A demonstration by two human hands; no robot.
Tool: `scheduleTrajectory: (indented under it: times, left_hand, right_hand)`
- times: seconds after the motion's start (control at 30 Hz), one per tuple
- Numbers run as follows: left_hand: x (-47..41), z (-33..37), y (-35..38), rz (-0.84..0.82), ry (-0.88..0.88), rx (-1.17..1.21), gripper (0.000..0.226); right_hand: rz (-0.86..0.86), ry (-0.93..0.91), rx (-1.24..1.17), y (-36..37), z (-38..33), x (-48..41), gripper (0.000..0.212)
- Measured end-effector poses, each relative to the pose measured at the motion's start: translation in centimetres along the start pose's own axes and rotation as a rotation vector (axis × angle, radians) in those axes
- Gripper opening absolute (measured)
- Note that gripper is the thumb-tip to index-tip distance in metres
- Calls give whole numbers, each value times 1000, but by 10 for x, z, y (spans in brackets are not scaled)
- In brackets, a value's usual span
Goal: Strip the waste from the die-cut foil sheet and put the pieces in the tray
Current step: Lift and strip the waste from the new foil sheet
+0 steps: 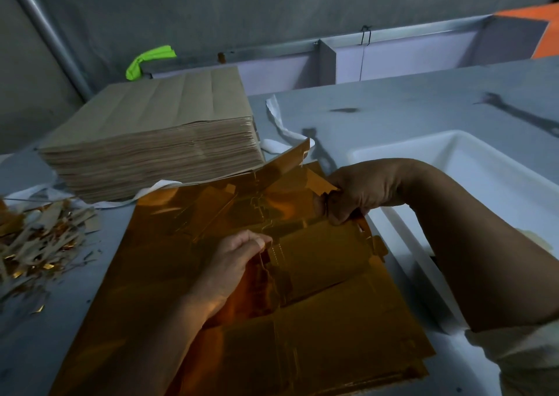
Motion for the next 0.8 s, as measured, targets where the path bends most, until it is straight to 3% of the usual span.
scheduleTrajectory:
  times: [0.13, 0.2, 0.33, 0.43, 0.47, 0.53, 0.6, 0.67, 0.8]
  left_hand:
    - [-2, -2, 1, 6, 44, 25, 9]
    - [-3, -4, 2, -8, 46, 21, 13]
    - [0, -3, -1, -56, 92, 104, 44]
    - [-2, -6, -1, -60, 17, 114, 68]
    - [-2, -7, 2, -83, -15, 77, 65]
    - [-3, -6, 4, -99, -42, 9, 36]
    - [-4, -7, 2, -74, -46, 70, 17]
    - [-4, -5, -1, -5, -54, 184, 15]
    - [-5, -7, -4, 57, -80, 318, 77]
  right_hand:
    - [25, -9, -1, -2, 2, 0, 18]
    - [37, -9, -17, -3, 3, -1, 18]
    - [104, -26, -14, -4, 5, -6, 17]
    - [146, -40, 20, -3, 4, -11, 15]
    - [152, -45, 30, -3, 4, -13, 15]
    - [152, -55, 29, -2, 4, -15, 14]
    - [148, -51, -25, -1, 5, -16, 11]
    - [131, -23, -86, 0, 7, -15, 13]
    - [30, 45, -119, 4, 6, -14, 36]
Point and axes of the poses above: each hand's wrist, its own x-axis away from the middle knuckle, its own y-axis out of the palm, z = x × y, the point moved 4 cm from there along -x, towards the middle knuckle, and after that the axes turned 1 degree about z, right-handed, at the moved point
